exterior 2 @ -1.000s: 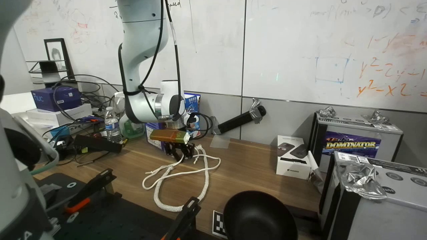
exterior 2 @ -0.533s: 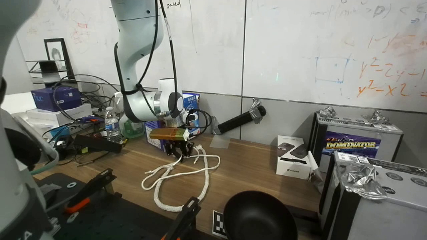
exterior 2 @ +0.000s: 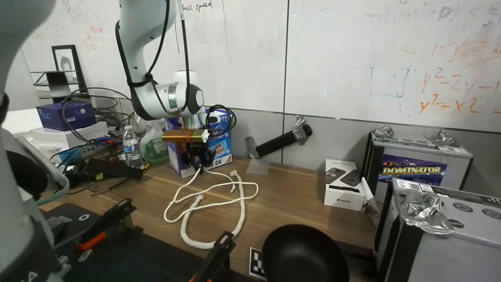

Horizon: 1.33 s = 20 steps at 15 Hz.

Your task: Pick up the white ropes from the counter and put them in the box

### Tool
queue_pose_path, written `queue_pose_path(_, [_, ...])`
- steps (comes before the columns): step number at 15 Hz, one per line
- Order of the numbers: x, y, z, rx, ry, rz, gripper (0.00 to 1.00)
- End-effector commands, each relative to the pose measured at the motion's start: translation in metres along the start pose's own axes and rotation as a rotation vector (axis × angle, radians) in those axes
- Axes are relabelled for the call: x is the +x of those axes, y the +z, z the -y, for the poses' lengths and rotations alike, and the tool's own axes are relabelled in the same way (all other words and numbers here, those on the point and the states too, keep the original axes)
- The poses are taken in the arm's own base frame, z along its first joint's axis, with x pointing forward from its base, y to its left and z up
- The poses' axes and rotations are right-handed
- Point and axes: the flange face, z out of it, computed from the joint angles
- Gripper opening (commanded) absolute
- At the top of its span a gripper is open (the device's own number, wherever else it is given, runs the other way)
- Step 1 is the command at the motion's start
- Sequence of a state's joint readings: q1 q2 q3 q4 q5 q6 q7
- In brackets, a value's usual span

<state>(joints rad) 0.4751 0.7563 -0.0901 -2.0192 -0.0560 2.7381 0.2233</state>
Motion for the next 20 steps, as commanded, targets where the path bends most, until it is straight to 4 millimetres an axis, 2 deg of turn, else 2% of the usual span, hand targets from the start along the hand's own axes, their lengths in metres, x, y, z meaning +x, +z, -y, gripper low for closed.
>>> queue_pose_path(1, [-0.007, -0.069, 0.007, 0.005, -0.004, 0.009, 0.05])
queue_pose_path(5, [0.003, -0.16, 0.019, -0.007, -0.002, 0.034, 0.04])
queue_pose_path(9, [0.018, -0.249, 0.05, 0.007, 0.014, 0.068, 0.04])
queue_pose_path(12, [0.032, -0.296, 0.079, 0.014, 0.024, 0.051, 0.04])
queue_pose_path(15, [0.049, -0.332, 0.104, 0.024, 0.042, 0.01, 0.03])
queue_pose_path(17, [0.06, -0.347, 0.118, 0.03, 0.054, -0.021, 0.03])
queue_pose_path(20, [0.082, -0.354, 0.128, 0.03, 0.076, -0.069, 0.03])
